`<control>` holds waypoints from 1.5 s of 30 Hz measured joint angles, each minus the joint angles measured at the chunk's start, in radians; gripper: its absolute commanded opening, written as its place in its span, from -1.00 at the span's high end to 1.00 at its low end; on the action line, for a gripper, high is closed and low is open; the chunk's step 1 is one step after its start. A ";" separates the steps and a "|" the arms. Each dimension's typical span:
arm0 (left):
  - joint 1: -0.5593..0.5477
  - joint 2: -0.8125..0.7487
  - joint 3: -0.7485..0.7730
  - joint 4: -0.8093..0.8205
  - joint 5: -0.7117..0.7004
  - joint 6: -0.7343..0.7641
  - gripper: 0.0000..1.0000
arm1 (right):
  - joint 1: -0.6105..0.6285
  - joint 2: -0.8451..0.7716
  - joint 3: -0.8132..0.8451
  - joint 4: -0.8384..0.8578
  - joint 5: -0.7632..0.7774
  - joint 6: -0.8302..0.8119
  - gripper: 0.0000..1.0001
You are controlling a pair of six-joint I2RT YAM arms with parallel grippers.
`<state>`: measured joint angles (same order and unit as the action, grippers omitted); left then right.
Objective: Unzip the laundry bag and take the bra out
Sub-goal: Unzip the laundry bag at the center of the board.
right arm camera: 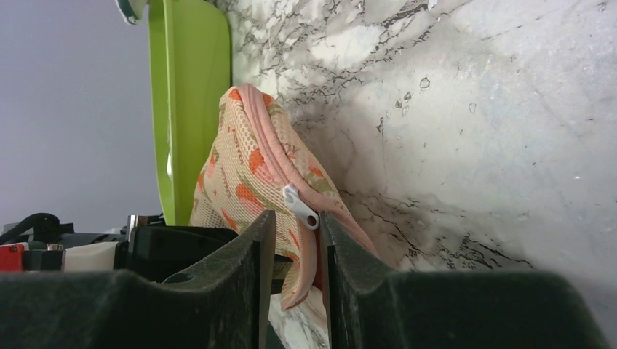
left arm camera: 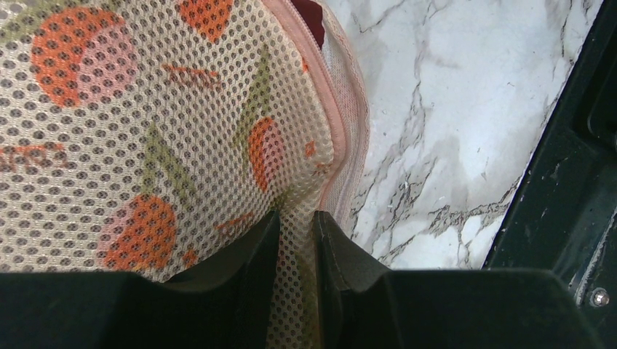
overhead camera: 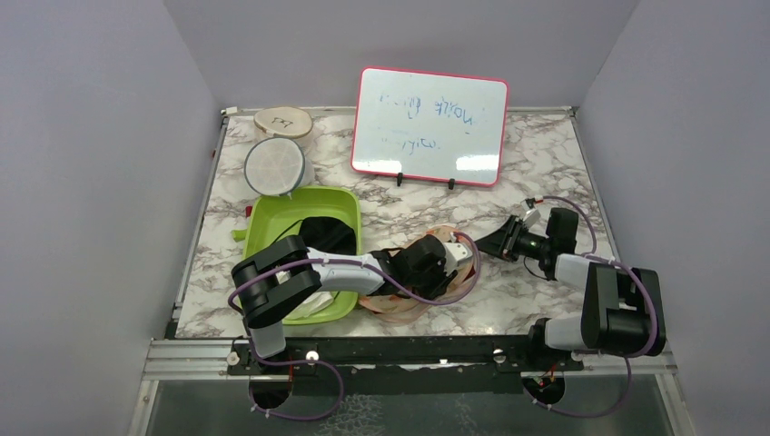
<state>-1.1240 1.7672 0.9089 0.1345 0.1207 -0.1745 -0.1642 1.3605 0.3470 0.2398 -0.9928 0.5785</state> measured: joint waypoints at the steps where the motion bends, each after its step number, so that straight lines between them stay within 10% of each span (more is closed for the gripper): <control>1: 0.001 0.000 -0.002 0.003 0.002 -0.002 0.63 | 0.000 0.005 0.000 0.005 -0.001 0.003 0.46; 45: 0.003 0.001 -0.008 0.021 0.021 -0.026 0.63 | -0.002 0.130 0.000 0.132 -0.035 0.081 0.98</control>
<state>-1.1206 1.7683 0.9009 0.1558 0.1421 -0.2005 -0.1658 1.4902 0.3473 0.3721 -1.0275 0.6594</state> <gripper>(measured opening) 0.184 0.066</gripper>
